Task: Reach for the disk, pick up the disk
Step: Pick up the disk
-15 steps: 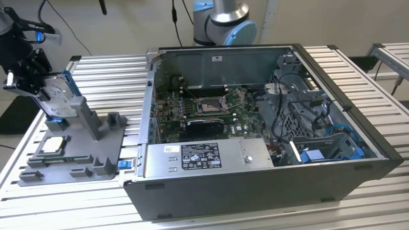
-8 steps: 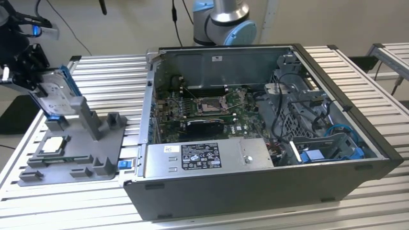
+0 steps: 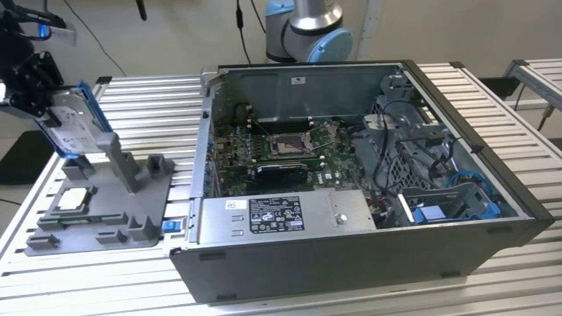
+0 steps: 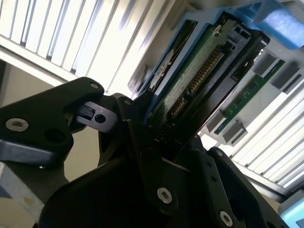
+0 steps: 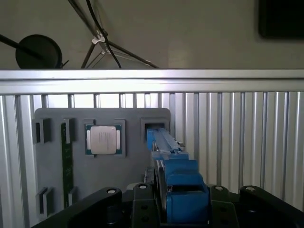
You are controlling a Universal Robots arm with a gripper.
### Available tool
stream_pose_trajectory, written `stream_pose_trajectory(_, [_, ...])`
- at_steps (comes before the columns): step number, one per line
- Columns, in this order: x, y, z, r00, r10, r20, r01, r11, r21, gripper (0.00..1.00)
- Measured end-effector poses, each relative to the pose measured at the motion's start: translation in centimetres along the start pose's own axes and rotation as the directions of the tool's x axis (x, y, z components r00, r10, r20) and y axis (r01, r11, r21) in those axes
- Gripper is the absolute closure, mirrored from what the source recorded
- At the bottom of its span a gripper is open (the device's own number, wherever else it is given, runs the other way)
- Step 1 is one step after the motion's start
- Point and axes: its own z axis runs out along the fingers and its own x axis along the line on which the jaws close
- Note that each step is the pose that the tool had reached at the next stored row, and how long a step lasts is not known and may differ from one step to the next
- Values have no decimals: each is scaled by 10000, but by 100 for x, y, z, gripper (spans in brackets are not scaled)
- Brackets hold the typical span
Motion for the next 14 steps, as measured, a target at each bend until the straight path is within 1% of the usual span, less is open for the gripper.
stream_pose_trajectory(3, [-4, 0, -42, 10000, 0, 0, 0, 10000, 0, 100])
stream_pose_trajectory(9, [-8, 0, -86, 10000, -1, 0, 1, 10000, 1, 100])
stream_pose_trajectory(14, [-15, -1, -159, 10000, 0, 0, 0, 10000, 1, 100])
